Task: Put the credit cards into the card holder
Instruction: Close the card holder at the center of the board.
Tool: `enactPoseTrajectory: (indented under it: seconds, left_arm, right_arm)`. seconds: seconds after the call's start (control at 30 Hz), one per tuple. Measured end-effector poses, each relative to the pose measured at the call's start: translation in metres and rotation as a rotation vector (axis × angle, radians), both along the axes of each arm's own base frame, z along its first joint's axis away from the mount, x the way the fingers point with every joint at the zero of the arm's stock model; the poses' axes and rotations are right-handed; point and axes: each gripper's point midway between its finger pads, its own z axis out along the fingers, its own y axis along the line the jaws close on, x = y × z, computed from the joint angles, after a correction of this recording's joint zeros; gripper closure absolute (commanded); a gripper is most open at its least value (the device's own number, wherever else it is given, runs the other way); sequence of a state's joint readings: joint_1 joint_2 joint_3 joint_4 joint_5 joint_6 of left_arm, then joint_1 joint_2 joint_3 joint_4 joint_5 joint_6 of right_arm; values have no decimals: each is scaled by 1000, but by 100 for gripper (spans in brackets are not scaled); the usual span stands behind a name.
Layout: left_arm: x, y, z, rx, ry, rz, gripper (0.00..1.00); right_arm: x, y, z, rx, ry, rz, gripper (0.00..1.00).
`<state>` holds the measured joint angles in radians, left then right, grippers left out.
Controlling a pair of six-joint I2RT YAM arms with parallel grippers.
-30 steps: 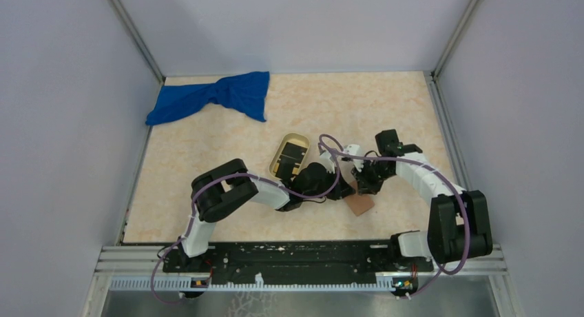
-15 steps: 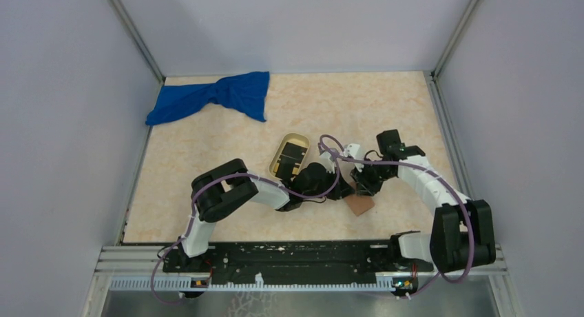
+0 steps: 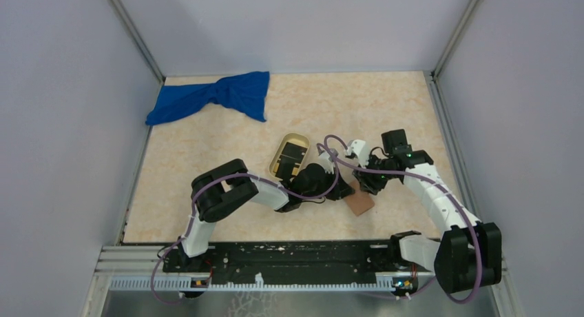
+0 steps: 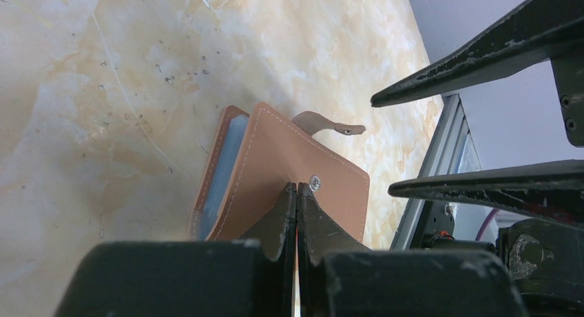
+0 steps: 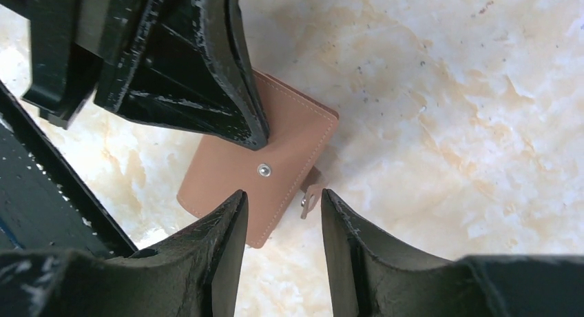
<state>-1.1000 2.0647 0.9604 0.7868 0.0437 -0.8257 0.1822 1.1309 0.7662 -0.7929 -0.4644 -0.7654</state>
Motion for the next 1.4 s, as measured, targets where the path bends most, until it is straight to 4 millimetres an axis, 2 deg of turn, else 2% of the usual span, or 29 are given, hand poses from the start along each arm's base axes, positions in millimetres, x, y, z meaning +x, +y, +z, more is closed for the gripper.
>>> enactPoseTrajectory:
  seconds: [0.17, 0.5, 0.93, 1.13, 1.23, 1.4]
  left_arm:
    - [0, 0, 0, -1, -1, 0, 100]
    - [0, 0, 0, -3, -1, 0, 100]
    - [0, 1, 0, -6, -3, 0, 100]
    - [-1, 1, 0, -7, -4, 0, 100]
    - [0, 1, 0, -7, -4, 0, 100]
    - [0, 1, 0, -7, -4, 0, 100]
  right_arm:
    - [3, -10, -4, -41, 5, -39, 67]
    - [0, -28, -23, -57, 110, -114, 75]
    - [0, -30, -27, -39, 143, -133, 100]
    - [3, -30, -27, -40, 134, -143, 100]
    - [4, -31, -27, -41, 131, -150, 92]
    - [8, -32, -26, -45, 117, -163, 91]
